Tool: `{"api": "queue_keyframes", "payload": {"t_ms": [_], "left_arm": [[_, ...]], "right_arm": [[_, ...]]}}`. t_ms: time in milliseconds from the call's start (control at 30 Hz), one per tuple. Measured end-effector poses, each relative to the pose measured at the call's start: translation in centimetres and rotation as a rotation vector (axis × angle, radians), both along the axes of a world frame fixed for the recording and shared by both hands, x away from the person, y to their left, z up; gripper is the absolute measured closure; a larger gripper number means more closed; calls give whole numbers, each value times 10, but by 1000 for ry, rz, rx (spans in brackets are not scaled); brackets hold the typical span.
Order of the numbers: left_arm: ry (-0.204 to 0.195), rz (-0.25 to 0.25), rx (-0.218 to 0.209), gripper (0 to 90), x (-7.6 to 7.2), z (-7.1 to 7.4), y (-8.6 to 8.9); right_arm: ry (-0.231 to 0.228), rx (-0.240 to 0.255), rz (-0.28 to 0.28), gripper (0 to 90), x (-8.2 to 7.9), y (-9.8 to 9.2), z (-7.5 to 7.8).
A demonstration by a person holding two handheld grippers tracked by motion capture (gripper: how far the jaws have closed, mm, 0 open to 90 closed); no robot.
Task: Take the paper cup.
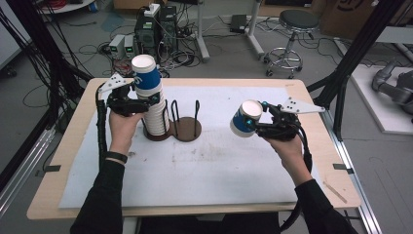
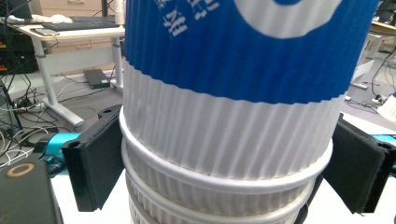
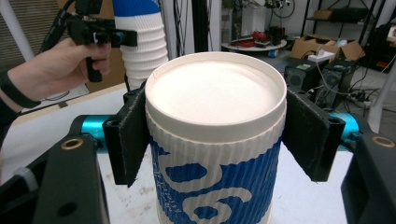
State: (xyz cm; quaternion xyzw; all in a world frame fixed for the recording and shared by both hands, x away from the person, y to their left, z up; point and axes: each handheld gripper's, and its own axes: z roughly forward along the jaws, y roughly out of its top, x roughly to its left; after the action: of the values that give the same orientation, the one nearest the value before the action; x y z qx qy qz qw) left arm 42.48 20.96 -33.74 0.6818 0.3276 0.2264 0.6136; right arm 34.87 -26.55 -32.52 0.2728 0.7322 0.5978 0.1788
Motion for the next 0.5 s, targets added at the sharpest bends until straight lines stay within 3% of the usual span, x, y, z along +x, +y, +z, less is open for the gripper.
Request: {"api": "queue_keyframes", "payload": {"t_ms": [267,500], "left_arm": [[-3,6,11,105,-1,0,-1],[-12,6,38,82,0,0,-3]], "right_arm": [[33,1,-10,294,-5,-6,-20],[46,-10,-11,294,-3,-6,-26]]}}
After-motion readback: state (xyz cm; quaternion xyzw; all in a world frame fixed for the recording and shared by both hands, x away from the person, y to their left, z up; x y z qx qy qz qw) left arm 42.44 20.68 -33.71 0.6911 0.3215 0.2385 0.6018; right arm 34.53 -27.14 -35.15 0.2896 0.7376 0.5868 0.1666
